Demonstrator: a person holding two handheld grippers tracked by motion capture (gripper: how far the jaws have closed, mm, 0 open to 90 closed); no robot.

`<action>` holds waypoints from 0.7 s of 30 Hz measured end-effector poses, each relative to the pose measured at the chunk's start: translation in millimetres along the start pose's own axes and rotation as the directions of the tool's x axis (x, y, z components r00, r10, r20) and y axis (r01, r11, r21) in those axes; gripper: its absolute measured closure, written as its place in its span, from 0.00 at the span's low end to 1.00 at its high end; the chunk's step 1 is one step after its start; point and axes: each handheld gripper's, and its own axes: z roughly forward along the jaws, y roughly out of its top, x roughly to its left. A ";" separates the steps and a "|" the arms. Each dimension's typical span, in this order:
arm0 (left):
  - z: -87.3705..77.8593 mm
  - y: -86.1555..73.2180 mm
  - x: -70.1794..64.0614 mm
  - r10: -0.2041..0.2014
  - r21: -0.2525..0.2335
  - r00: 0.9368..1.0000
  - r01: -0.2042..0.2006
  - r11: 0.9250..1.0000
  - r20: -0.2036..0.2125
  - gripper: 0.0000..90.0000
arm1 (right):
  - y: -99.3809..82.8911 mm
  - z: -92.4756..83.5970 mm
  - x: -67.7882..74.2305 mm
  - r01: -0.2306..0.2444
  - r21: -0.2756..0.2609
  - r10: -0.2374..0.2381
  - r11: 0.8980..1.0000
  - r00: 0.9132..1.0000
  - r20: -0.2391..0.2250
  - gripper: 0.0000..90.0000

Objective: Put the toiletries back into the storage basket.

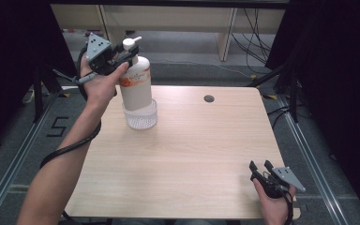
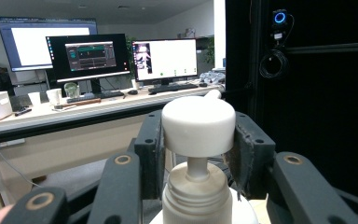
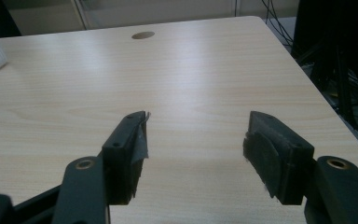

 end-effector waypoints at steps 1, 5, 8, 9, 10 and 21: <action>0.7 -0.5 0.8 0.000 0.003 1.000 0.000 1.000 0.000 0.66 | -0.1 0.3 -0.3 0.004 -0.003 -0.004 1.000 1.000 0.001 0.44; 3.6 -1.6 2.6 -0.002 0.005 1.000 0.002 1.000 -0.001 0.66 | -0.2 0.5 -0.2 0.005 -0.002 -0.005 1.000 1.000 0.004 0.44; 5.3 -1.8 3.0 0.004 0.009 1.000 -0.004 1.000 0.001 0.66 | 0.0 0.1 0.0 0.002 0.000 -0.002 1.000 1.000 0.001 0.44; 5.7 -2.0 3.1 0.006 0.010 1.000 -0.006 1.000 0.001 0.66 | 0.0 0.0 0.0 0.000 0.001 0.000 1.000 1.000 0.000 0.44; 6.3 -2.4 3.3 0.008 0.010 1.000 -0.008 1.000 0.001 0.66 | 0.1 0.0 0.0 0.000 0.001 0.000 1.000 1.000 0.000 0.44; 10.5 -9.0 4.6 0.008 0.019 1.000 -0.008 1.000 0.014 0.66 | -0.2 0.3 -0.3 0.005 -0.002 -0.005 1.000 1.000 0.001 0.44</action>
